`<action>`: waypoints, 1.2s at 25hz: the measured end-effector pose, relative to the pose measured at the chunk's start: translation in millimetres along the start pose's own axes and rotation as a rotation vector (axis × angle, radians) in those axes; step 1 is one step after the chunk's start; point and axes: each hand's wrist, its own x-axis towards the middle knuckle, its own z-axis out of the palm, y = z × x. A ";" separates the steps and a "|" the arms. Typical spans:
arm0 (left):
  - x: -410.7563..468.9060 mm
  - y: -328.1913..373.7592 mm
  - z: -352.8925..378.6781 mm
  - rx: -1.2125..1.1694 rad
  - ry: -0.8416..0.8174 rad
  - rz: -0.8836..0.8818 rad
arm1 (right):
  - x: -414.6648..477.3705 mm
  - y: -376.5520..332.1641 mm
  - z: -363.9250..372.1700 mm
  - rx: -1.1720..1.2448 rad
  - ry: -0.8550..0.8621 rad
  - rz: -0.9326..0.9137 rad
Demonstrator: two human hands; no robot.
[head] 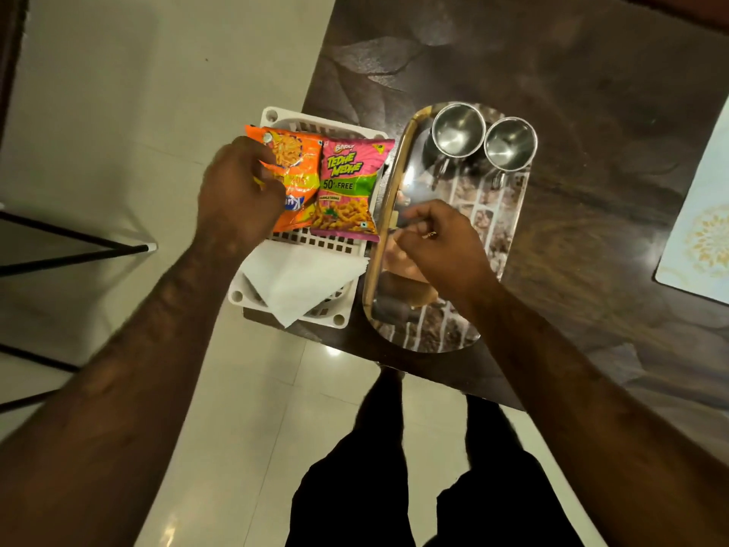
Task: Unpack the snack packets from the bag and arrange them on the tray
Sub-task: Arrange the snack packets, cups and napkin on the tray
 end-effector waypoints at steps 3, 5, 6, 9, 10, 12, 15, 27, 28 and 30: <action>-15.8 5.9 13.2 -0.094 -0.232 0.076 | 13.5 -25.5 24.4 0.048 -0.026 -0.020; -22.6 11.2 23.5 -0.089 -0.297 0.098 | 24.3 -38.5 40.4 -0.008 -0.007 0.012; -24.4 12.7 27.1 -0.093 -0.300 0.085 | 28.8 -42.3 47.6 -0.043 0.008 0.037; -27.2 14.6 31.9 -0.171 -0.269 0.032 | 36.1 -42.8 57.3 -0.006 0.049 0.120; -28.1 14.3 31.9 -0.210 -0.271 0.032 | 36.3 -41.4 56.6 0.040 0.047 0.140; -29.7 13.5 31.4 -0.282 -0.307 0.044 | 34.5 -34.1 50.2 0.170 0.025 0.171; -31.3 15.7 31.7 -0.375 -0.306 0.025 | 20.9 -23.4 34.6 0.370 0.007 0.221; -41.0 69.1 80.1 -0.206 -0.475 0.051 | 8.8 19.3 -5.1 0.581 -0.004 0.438; -41.2 72.4 84.1 -0.183 -0.456 0.073 | 12.0 20.1 -6.3 0.556 0.020 0.428; -39.3 76.3 88.4 -0.180 -0.418 0.084 | 17.2 20.0 -6.3 0.494 0.085 0.402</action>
